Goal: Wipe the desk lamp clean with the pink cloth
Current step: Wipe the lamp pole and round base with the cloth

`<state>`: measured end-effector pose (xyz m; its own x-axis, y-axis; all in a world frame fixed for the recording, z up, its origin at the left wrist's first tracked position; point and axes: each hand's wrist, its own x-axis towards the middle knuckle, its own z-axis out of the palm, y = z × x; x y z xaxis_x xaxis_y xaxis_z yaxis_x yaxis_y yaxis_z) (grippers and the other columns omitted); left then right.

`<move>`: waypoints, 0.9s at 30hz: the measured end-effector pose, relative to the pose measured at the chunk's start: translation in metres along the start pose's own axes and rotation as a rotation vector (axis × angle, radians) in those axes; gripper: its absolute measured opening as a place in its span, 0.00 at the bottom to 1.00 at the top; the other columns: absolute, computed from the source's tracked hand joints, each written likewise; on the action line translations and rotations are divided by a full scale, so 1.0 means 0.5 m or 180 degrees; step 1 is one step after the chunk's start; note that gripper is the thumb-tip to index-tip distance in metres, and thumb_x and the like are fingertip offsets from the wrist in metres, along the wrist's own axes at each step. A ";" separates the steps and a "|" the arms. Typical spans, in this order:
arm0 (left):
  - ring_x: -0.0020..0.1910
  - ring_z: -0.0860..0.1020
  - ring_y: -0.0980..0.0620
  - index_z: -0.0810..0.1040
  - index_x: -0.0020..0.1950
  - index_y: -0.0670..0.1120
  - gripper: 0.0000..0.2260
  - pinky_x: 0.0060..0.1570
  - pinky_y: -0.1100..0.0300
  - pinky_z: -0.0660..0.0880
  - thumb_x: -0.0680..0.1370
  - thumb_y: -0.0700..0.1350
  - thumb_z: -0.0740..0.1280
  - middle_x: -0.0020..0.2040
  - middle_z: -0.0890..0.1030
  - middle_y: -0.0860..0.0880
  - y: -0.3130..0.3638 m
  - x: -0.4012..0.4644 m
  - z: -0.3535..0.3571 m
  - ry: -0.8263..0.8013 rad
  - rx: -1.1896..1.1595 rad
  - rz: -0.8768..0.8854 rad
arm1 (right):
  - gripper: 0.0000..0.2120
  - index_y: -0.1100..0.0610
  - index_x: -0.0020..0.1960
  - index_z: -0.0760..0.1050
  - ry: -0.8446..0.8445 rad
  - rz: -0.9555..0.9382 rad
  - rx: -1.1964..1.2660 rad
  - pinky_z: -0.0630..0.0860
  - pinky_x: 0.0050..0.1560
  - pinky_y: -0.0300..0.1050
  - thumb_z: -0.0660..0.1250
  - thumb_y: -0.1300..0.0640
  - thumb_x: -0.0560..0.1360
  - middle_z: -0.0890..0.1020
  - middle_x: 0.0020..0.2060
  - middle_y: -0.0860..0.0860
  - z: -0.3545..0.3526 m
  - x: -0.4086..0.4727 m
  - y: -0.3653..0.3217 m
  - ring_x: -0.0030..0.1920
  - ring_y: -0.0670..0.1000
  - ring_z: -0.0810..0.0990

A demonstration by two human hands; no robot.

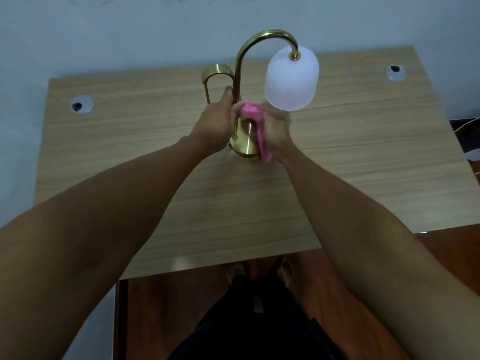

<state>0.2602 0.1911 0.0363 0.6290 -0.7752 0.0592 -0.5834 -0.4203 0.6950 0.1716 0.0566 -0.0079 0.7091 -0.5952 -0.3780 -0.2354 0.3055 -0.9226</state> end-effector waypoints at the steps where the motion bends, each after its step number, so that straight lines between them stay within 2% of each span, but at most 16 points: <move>1: 0.43 0.82 0.45 0.69 0.69 0.40 0.16 0.46 0.44 0.80 0.87 0.49 0.55 0.47 0.83 0.46 -0.002 0.001 0.001 0.0016 -0.0012 0.0009 | 0.13 0.64 0.52 0.84 -0.0184 -0.0048 -0.0455 0.81 0.60 0.59 0.70 0.54 0.79 0.86 0.50 0.63 0.013 0.004 0.010 0.54 0.62 0.85; 2: 0.43 0.82 0.46 0.70 0.67 0.40 0.15 0.46 0.44 0.80 0.87 0.49 0.55 0.46 0.82 0.47 -0.003 0.001 0.003 0.0025 -0.0031 0.0040 | 0.15 0.64 0.55 0.83 -0.0380 -0.0135 -0.1160 0.77 0.64 0.64 0.65 0.53 0.82 0.85 0.53 0.65 0.022 0.009 0.024 0.57 0.64 0.83; 3: 0.44 0.83 0.46 0.70 0.66 0.40 0.14 0.47 0.44 0.80 0.87 0.48 0.55 0.46 0.82 0.48 -0.003 0.002 0.004 0.0026 -0.0052 0.0068 | 0.18 0.61 0.62 0.81 -0.0673 -0.0204 -0.2008 0.70 0.70 0.68 0.58 0.52 0.85 0.82 0.60 0.66 0.026 0.015 0.037 0.66 0.66 0.78; 4: 0.45 0.83 0.46 0.70 0.66 0.40 0.14 0.47 0.43 0.81 0.87 0.48 0.55 0.47 0.82 0.48 -0.004 0.002 0.006 0.0023 -0.0071 0.0080 | 0.21 0.55 0.71 0.75 -0.0939 -0.0269 -0.2814 0.59 0.77 0.68 0.51 0.52 0.87 0.74 0.71 0.65 0.020 0.019 0.046 0.75 0.66 0.68; 5: 0.45 0.83 0.46 0.70 0.65 0.40 0.14 0.48 0.43 0.81 0.87 0.48 0.55 0.47 0.82 0.48 -0.004 0.002 0.007 0.0018 -0.0082 0.0082 | 0.23 0.50 0.77 0.68 -0.1106 -0.0349 -0.3308 0.48 0.80 0.66 0.46 0.50 0.87 0.65 0.78 0.63 0.010 0.023 0.050 0.81 0.64 0.57; 6: 0.45 0.83 0.46 0.70 0.66 0.40 0.14 0.48 0.43 0.81 0.87 0.48 0.55 0.47 0.82 0.48 -0.004 0.002 0.007 0.0012 -0.0082 0.0084 | 0.24 0.47 0.80 0.63 -0.1199 -0.0481 -0.3514 0.42 0.80 0.63 0.44 0.50 0.86 0.59 0.81 0.61 -0.005 0.027 0.052 0.82 0.62 0.51; 7: 0.45 0.83 0.46 0.70 0.66 0.40 0.14 0.48 0.43 0.80 0.87 0.48 0.55 0.47 0.83 0.47 -0.004 0.003 0.007 0.0004 -0.0080 0.0084 | 0.25 0.48 0.81 0.61 -0.1246 -0.0584 -0.3539 0.40 0.80 0.62 0.44 0.50 0.86 0.57 0.82 0.59 -0.020 0.028 0.050 0.83 0.61 0.48; 10: 0.46 0.83 0.45 0.70 0.67 0.39 0.15 0.49 0.43 0.80 0.87 0.48 0.55 0.47 0.83 0.46 -0.005 0.003 0.006 0.0019 -0.0102 0.0073 | 0.28 0.55 0.83 0.55 -0.1180 -0.0631 -0.3174 0.40 0.81 0.57 0.46 0.50 0.83 0.53 0.83 0.55 -0.062 0.022 0.054 0.83 0.57 0.45; 14: 0.43 0.83 0.46 0.70 0.67 0.39 0.15 0.47 0.44 0.80 0.87 0.48 0.54 0.46 0.82 0.49 -0.002 0.000 0.008 0.0069 -0.0053 0.0096 | 0.26 0.57 0.83 0.53 -0.0722 -0.0908 -0.3193 0.45 0.81 0.56 0.51 0.61 0.85 0.51 0.83 0.55 -0.069 -0.031 0.110 0.83 0.59 0.45; 16: 0.43 0.82 0.47 0.71 0.66 0.40 0.15 0.48 0.45 0.80 0.87 0.49 0.54 0.46 0.82 0.50 -0.002 0.000 0.010 0.0090 -0.0036 0.0054 | 0.26 0.57 0.83 0.52 -0.0380 -0.0745 -0.3416 0.43 0.81 0.58 0.51 0.60 0.86 0.51 0.83 0.55 -0.044 -0.060 0.143 0.83 0.59 0.45; 18: 0.42 0.81 0.49 0.71 0.64 0.42 0.14 0.48 0.45 0.79 0.87 0.50 0.54 0.46 0.83 0.51 -0.003 0.000 0.012 0.0115 -0.0010 0.0024 | 0.26 0.59 0.83 0.50 -0.0153 -0.0474 -0.3615 0.45 0.82 0.61 0.50 0.56 0.87 0.49 0.84 0.56 -0.004 -0.087 0.156 0.83 0.61 0.45; 21: 0.43 0.82 0.48 0.71 0.63 0.44 0.14 0.49 0.45 0.80 0.87 0.51 0.53 0.46 0.83 0.50 -0.002 -0.002 0.012 0.0110 0.0001 -0.0008 | 0.26 0.66 0.81 0.52 0.0215 -0.0401 -0.3630 0.48 0.81 0.63 0.49 0.55 0.87 0.52 0.82 0.63 0.066 -0.129 0.161 0.82 0.65 0.47; 24: 0.44 0.83 0.47 0.71 0.63 0.44 0.14 0.49 0.46 0.80 0.87 0.51 0.54 0.47 0.83 0.50 0.000 -0.002 0.012 0.0093 0.0004 -0.0023 | 0.25 0.68 0.79 0.58 0.0279 -0.0228 -0.3555 0.48 0.82 0.61 0.47 0.57 0.86 0.55 0.80 0.66 0.118 -0.163 0.165 0.82 0.65 0.48; 25: 0.45 0.83 0.47 0.71 0.63 0.43 0.14 0.49 0.46 0.80 0.87 0.51 0.54 0.47 0.83 0.50 0.000 -0.001 0.011 0.0079 0.0003 -0.0033 | 0.24 0.68 0.77 0.61 0.0169 -0.0250 -0.3461 0.51 0.81 0.60 0.47 0.58 0.86 0.58 0.79 0.66 0.131 -0.171 0.168 0.82 0.65 0.51; 26: 0.45 0.83 0.47 0.71 0.63 0.43 0.14 0.49 0.46 0.81 0.87 0.51 0.54 0.48 0.83 0.50 0.001 0.000 0.011 0.0059 0.0001 -0.0037 | 0.22 0.68 0.77 0.62 -0.0018 -0.0268 -0.3115 0.58 0.79 0.61 0.49 0.59 0.86 0.62 0.77 0.67 0.142 -0.179 0.166 0.79 0.65 0.59; 27: 0.45 0.83 0.47 0.71 0.63 0.42 0.14 0.49 0.47 0.80 0.87 0.51 0.54 0.48 0.83 0.49 0.001 0.001 0.009 0.0041 -0.0004 -0.0033 | 0.21 0.67 0.77 0.62 -0.0173 -0.0321 -0.2649 0.69 0.73 0.60 0.51 0.59 0.86 0.68 0.73 0.69 0.151 -0.190 0.157 0.72 0.64 0.71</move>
<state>0.2580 0.1886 0.0334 0.6414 -0.7647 0.0612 -0.5762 -0.4276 0.6965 0.1358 0.1931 -0.0384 0.7790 -0.5472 -0.3061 -0.5675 -0.4079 -0.7152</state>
